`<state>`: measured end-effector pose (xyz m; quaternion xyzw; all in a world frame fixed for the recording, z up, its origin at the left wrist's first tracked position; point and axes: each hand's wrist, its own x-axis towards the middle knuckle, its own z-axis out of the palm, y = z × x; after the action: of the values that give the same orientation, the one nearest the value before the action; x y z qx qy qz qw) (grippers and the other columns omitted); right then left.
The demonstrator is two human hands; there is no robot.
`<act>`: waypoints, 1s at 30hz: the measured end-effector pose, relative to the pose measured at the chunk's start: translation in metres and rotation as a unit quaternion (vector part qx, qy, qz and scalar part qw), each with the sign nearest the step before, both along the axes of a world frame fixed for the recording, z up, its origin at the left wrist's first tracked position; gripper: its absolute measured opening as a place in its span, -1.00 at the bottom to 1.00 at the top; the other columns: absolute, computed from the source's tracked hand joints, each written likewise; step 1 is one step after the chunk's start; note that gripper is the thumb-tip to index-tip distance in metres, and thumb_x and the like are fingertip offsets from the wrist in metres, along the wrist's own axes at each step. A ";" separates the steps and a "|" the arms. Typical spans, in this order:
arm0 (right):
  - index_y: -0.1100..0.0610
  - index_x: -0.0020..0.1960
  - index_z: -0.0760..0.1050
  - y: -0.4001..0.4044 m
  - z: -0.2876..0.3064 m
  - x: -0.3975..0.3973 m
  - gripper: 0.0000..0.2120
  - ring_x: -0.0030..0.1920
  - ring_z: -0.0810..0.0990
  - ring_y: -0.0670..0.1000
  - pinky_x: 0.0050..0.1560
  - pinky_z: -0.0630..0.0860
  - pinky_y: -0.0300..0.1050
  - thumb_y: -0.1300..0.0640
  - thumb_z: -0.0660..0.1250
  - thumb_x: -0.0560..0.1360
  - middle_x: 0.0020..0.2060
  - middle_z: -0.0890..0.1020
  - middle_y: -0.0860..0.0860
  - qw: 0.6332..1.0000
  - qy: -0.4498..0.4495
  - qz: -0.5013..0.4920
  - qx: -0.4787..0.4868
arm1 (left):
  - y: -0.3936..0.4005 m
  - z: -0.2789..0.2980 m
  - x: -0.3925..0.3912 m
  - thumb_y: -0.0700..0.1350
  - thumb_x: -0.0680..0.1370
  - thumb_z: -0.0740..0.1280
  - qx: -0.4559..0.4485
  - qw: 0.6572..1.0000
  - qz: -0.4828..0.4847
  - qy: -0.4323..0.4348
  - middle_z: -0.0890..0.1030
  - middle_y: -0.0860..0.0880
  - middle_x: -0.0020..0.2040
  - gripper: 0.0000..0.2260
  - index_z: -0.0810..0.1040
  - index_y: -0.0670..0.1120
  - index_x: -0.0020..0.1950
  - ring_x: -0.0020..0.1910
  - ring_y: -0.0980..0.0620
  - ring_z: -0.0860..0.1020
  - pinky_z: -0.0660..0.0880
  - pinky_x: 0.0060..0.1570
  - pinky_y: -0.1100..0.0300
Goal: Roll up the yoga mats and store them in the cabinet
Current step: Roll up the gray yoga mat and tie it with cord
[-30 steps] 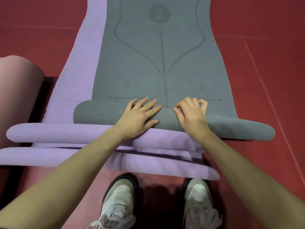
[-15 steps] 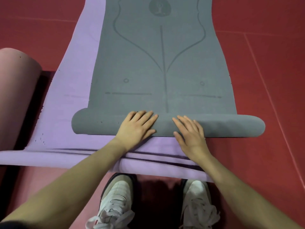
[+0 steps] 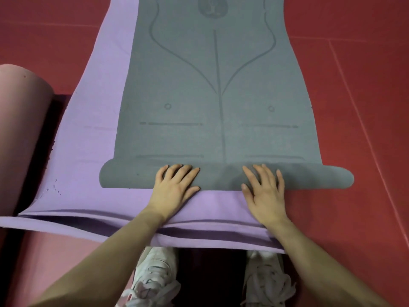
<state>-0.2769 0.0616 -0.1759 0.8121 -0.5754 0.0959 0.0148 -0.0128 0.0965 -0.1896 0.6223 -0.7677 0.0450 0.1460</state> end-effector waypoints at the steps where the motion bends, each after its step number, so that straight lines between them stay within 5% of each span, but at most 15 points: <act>1: 0.06 0.30 0.48 -0.002 -0.002 -0.003 -0.56 0.30 0.39 0.14 0.39 0.03 0.18 -0.06 0.11 0.51 0.20 0.54 0.13 1.000 0.010 -0.001 0.002 | -0.002 0.001 0.000 0.16 0.54 0.15 0.003 1.000 -0.005 -0.001 0.61 -0.02 0.12 -0.57 0.57 -0.03 0.25 0.12 -0.06 0.41 0.23 0.22 -0.01; 14: -0.06 0.16 0.38 0.025 -0.011 0.010 -0.71 0.01 0.38 0.08 0.23 0.13 0.13 -0.08 0.10 0.49 -0.04 0.55 0.02 0.999 -0.018 0.031 -0.005 | 0.032 0.011 0.012 0.17 0.61 0.05 0.001 0.997 0.017 0.075 0.60 0.10 -0.01 -0.60 0.62 0.05 0.14 -0.05 0.03 0.41 0.20 0.03 0.11; 30: -0.10 0.17 0.39 0.030 -0.010 0.017 -0.73 0.01 0.40 -0.02 0.15 0.14 0.03 -0.08 0.09 0.50 -0.03 0.52 -0.06 0.997 -0.041 0.050 0.039 | 0.037 -0.006 0.026 0.12 0.64 0.07 -0.048 0.999 -0.024 -0.001 0.59 0.01 -0.05 -0.66 0.58 0.06 0.17 -0.08 -0.01 0.43 0.26 -0.01 -0.04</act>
<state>-0.2598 0.0916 -0.1861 0.8353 -0.5373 0.1071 -0.0455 0.0131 0.1331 -0.1959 0.5961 -0.7794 0.0784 0.1762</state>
